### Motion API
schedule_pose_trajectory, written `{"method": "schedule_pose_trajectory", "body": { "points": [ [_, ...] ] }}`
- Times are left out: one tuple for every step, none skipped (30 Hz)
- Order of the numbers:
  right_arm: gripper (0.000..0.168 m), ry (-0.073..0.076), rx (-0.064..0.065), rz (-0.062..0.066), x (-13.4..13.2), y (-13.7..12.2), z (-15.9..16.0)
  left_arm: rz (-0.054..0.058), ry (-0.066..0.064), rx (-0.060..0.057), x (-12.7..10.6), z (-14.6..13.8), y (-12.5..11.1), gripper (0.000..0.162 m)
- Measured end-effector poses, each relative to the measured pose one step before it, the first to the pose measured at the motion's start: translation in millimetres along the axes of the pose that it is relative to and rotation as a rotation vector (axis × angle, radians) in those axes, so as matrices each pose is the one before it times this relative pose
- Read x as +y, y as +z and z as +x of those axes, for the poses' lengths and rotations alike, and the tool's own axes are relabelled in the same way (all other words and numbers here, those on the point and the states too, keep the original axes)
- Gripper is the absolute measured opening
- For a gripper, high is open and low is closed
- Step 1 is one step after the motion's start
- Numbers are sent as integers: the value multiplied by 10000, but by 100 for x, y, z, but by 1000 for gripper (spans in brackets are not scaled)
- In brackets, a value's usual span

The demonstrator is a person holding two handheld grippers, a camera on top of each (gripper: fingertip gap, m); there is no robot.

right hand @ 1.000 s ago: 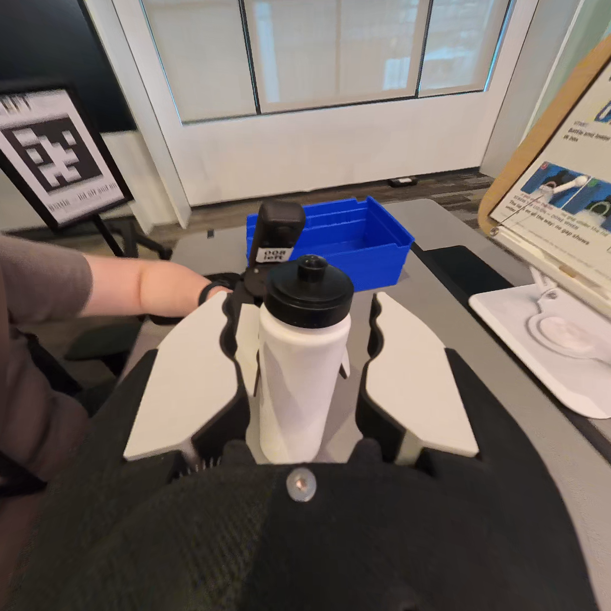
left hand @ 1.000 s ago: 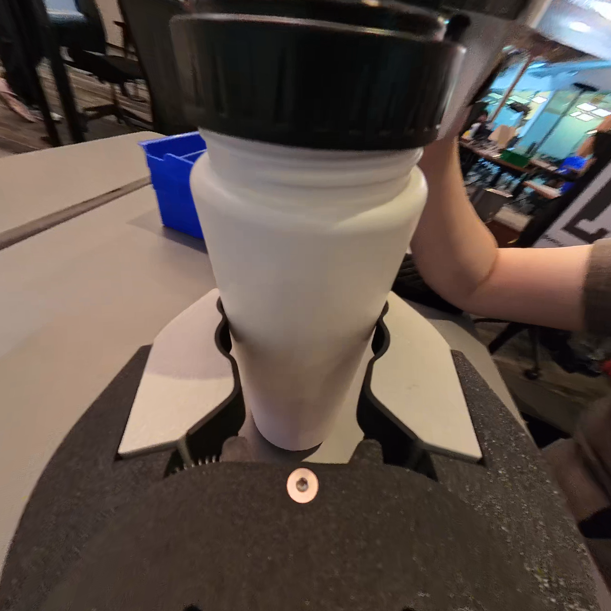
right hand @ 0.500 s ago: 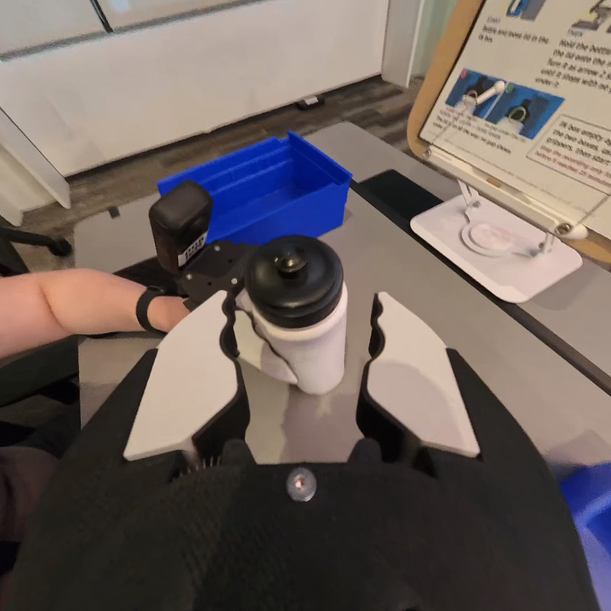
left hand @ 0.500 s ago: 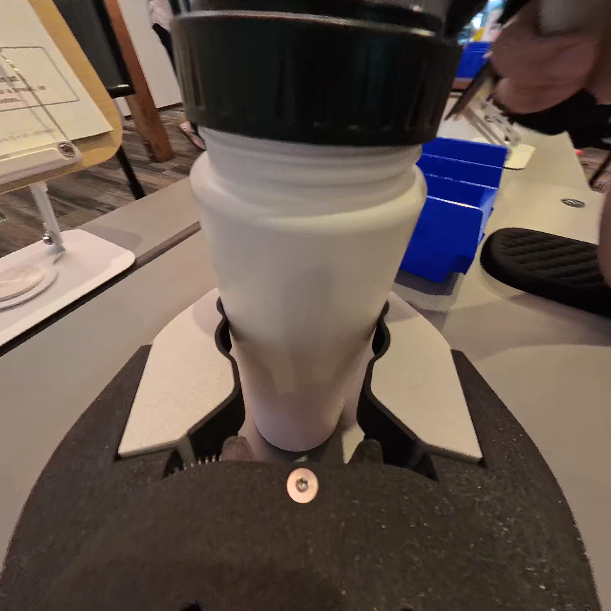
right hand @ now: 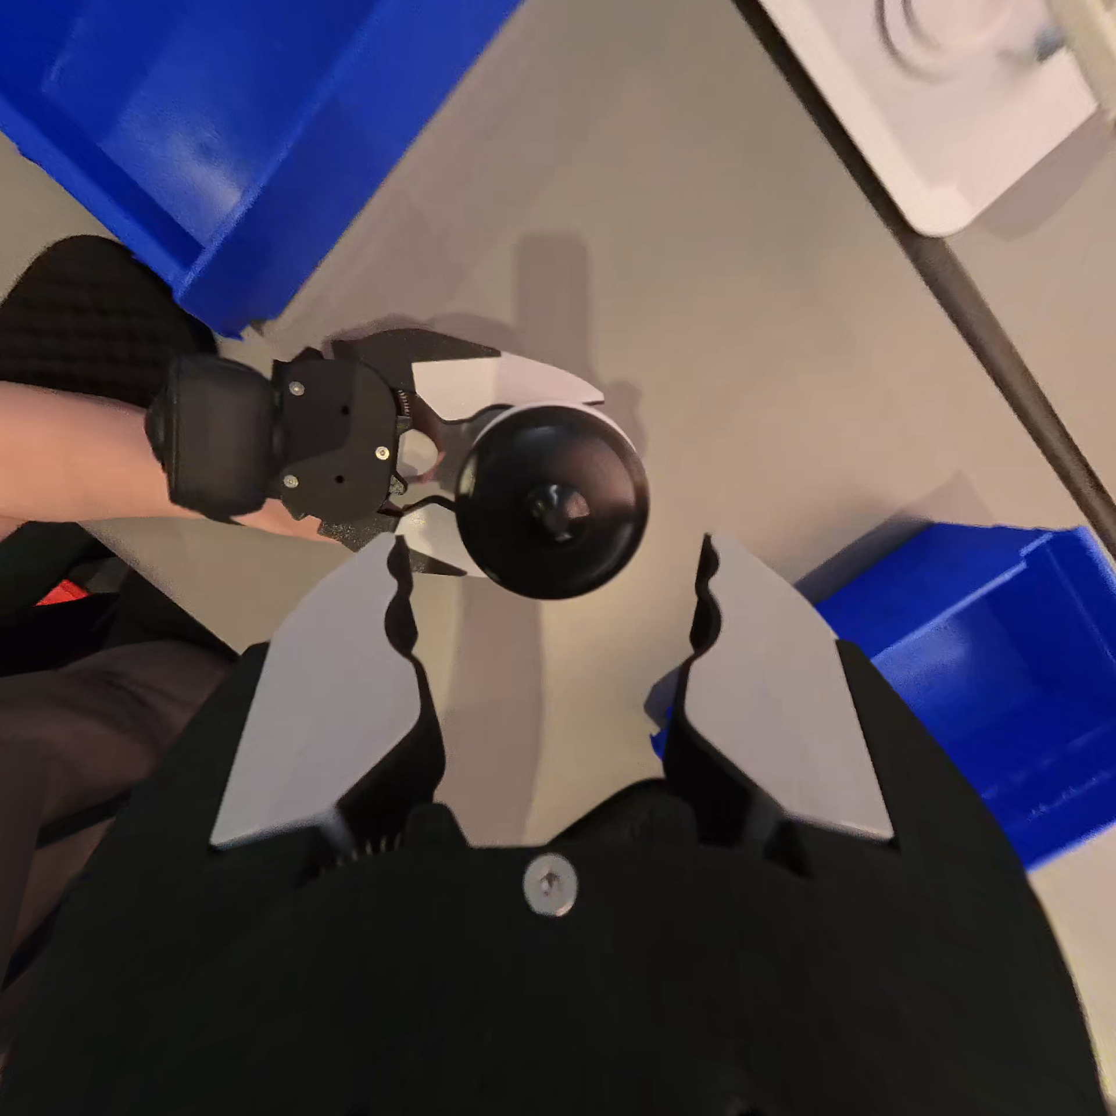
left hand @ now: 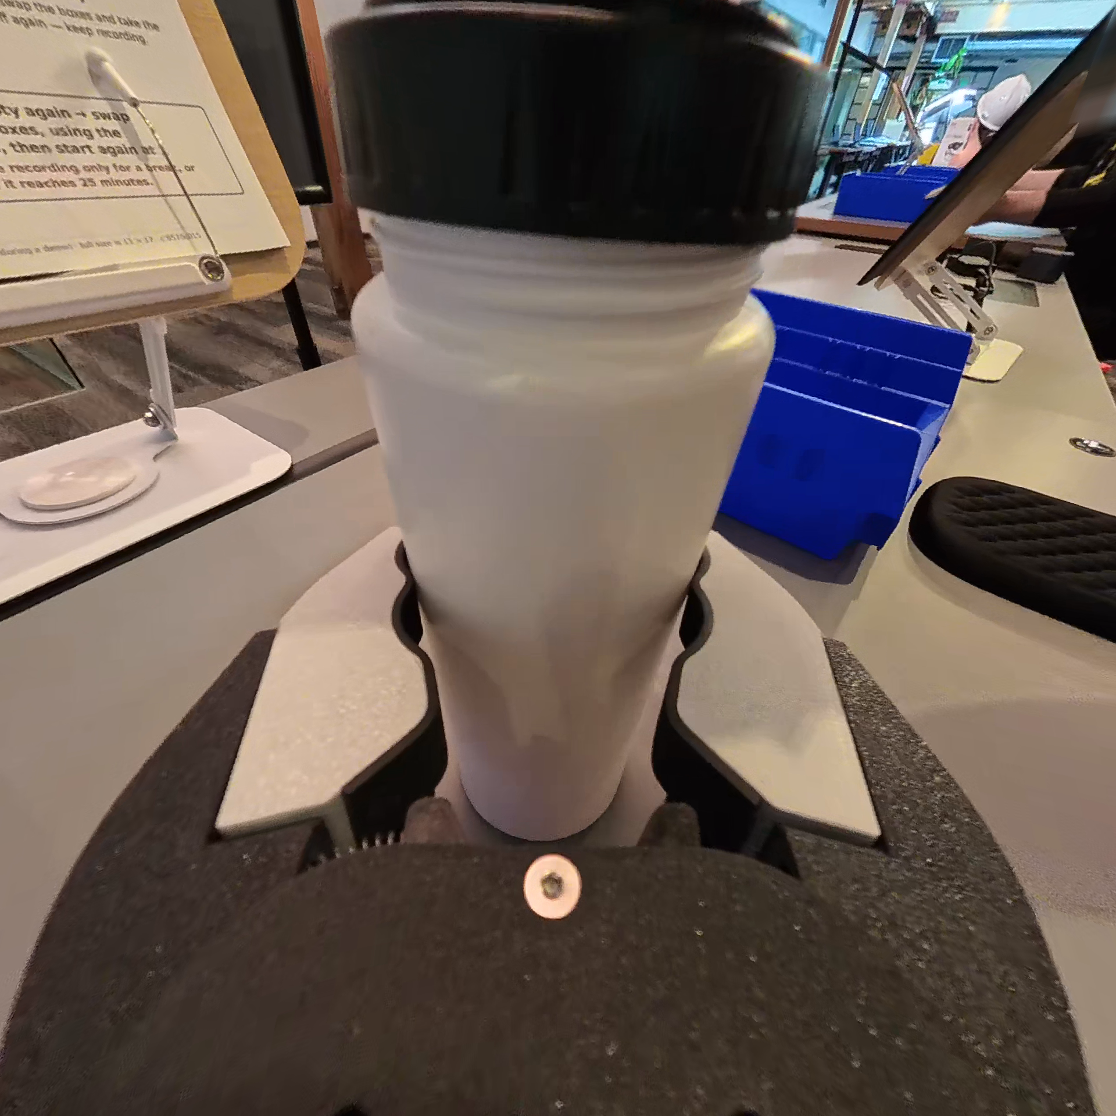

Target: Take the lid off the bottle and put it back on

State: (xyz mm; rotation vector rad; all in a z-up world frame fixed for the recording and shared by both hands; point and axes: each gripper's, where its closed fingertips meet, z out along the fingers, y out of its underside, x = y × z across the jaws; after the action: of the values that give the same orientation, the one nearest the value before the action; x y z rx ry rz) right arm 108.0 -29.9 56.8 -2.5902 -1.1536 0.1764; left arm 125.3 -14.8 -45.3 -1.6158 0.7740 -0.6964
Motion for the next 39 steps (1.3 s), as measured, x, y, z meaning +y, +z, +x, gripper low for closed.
{"method": "schedule_pose_trajectory", "body": {
  "points": [
    [92,46,395,-283,40,206,113,9,81,78,7,139,37,85],
    [92,95,386,-207,-15,169,212,13,2,6,-12,39,-14,85],
    [92,163,176,-183,29,200,15,38,-67,-2,0,4,-36,85],
    [92,230,2,-222,134,233,-163,35,24,3,4,35,-18,85],
    [92,213,-23,-241,213,244,-146,4,25,7,4,53,21,85],
    [92,161,48,-237,227,209,-6,-22,-8,0,1,15,25,85],
    [92,138,126,-210,223,151,160,-38,15,16,11,39,22,85],
    [93,143,116,-127,110,98,224,-15,20,38,4,51,25,85],
    [93,175,-34,-42,12,66,101,10,13,39,-3,55,11,85],
    [92,214,-102,-50,53,40,84,6,10,11,1,13,14,85],
    [92,194,2,-85,114,92,256,-16,9,9,-3,15,15,85],
    [92,139,11,-71,100,127,249,-30,11,14,12,18,19,85],
    [92,110,-113,-65,99,161,15,-17,8,26,-5,8,24,85],
    [91,78,-160,-86,106,159,-118,0,10,26,-4,8,25,85],
    [87,18,-220,-63,60,128,-264,13,9,32,-3,9,43,85],
    [80,-16,-280,-6,-1,92,-387,-4,5,29,-10,7,26,85],
    [73,-14,-168,-16,-5,81,-243,-22,2,15,13,5,16,85],
    [73,-26,13,-24,-13,39,35,-9,-6,14,-2,-10,14,85],
    [72,-66,7,-18,-24,-7,41,-2,1,30,-2,-8,19,85],
    [72,-82,-6,-25,3,-4,24,-7,13,39,4,8,18,85],
    [72,-92,-15,-26,9,-5,28,-4,2,39,-10,-6,21,85],
    [72,-53,-29,-26,19,3,27,-14,15,39,2,13,18,85],
    [72,-5,-49,-16,15,-13,31,-17,2,28,7,8,16,85],
    [72,27,-68,-16,11,-23,-2,-15,1,11,-4,3,5,85],
    [72,36,-81,-7,5,-29,-18,-2,1,5,2,6,-1,85],
    [72,60,-94,25,-37,-38,-32,6,-2,10,4,16,-7,85],
    [72,88,-94,69,-102,-29,-23,4,-4,-2,4,0,5,85],
    [72,69,-70,73,-106,15,-14,-3,3,1,2,18,9,85],
    [72,17,-29,43,-42,48,-32,-3,-7,3,4,9,-2,85],
    [73,-45,20,41,-26,31,-23,-1,1,4,2,-1,-9,85],
    [72,-90,57,31,-30,-11,1,3,-6,10,-3,3,-1,85],
    [72,-97,65,11,-3,-7,19,-4,-3,6,5,-4,-5,85],
    [72,-103,62,-3,1,-5,18,-11,4,18,0,10,10,85],
    [72,-139,59,-24,15,-19,24,-13,4,29,2,16,13,85],
    [72,-232,69,-57,19,-15,8,-13,3,51,3,31,10,85],
    [72,-324,93,-83,38,-44,20,-12,-1,76,1,52,8,85],
    [72,-394,102,-125,67,-35,7,-10,-1,126,-6,106,27,85],
    [72,-498,107,-164,117,-32,-6,-15,-8,190,7,182,42,85],
    [72,-495,123,-181,164,-36,23,-8,-4,190,0,172,37,85]
  ]
}}
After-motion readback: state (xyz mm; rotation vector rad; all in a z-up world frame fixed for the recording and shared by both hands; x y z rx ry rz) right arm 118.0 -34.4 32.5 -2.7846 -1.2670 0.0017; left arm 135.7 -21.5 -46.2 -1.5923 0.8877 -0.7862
